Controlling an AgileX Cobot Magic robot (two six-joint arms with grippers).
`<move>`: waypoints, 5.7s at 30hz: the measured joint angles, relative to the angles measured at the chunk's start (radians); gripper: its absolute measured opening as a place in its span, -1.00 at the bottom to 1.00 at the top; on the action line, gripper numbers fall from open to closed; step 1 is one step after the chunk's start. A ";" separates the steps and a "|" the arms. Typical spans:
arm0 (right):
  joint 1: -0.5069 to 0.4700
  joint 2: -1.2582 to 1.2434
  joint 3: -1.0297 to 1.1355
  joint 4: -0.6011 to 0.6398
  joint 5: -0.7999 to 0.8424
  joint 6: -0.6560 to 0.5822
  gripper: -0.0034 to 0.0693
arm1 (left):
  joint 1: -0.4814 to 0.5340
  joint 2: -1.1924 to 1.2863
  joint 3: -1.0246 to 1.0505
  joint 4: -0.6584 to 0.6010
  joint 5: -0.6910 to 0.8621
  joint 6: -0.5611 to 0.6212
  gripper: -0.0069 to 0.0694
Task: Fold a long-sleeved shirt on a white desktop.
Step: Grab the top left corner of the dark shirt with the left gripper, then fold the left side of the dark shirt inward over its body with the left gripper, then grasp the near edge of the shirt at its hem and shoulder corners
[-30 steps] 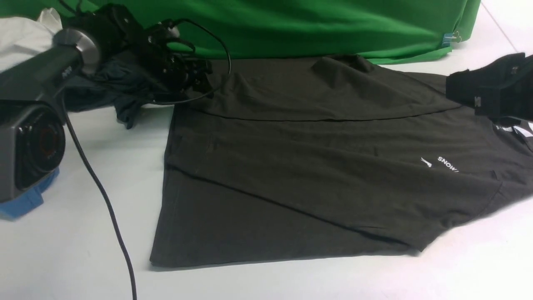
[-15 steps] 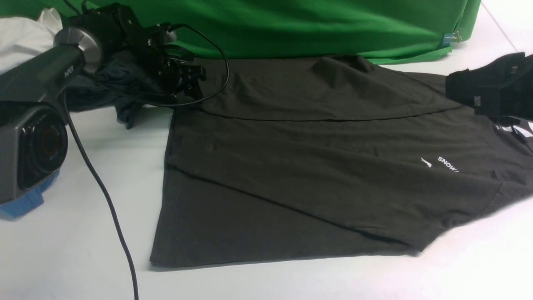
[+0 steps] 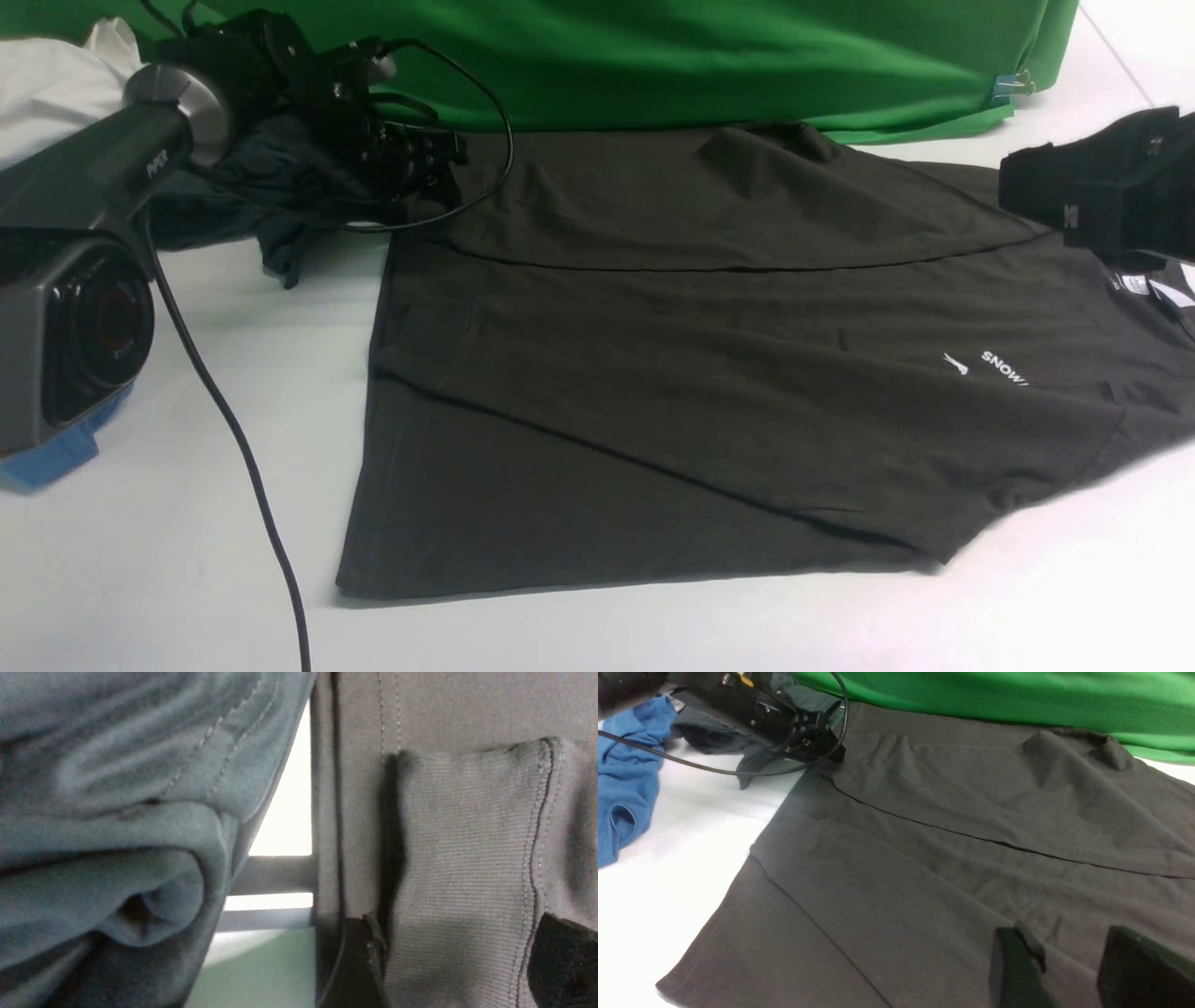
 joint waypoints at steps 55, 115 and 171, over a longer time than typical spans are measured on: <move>0.000 0.000 0.000 0.000 -0.001 0.000 -0.22 | 0.003 -0.072 -0.096 0.035 0.341 0.131 -0.72; 0.000 0.051 0.000 -0.030 -0.008 -0.084 -0.22 | -0.036 -0.823 1.092 0.078 0.203 -0.005 0.79; 0.005 0.685 0.160 -0.278 -0.027 -0.469 -0.63 | -0.036 -0.779 1.338 -0.135 -0.076 0.189 -0.75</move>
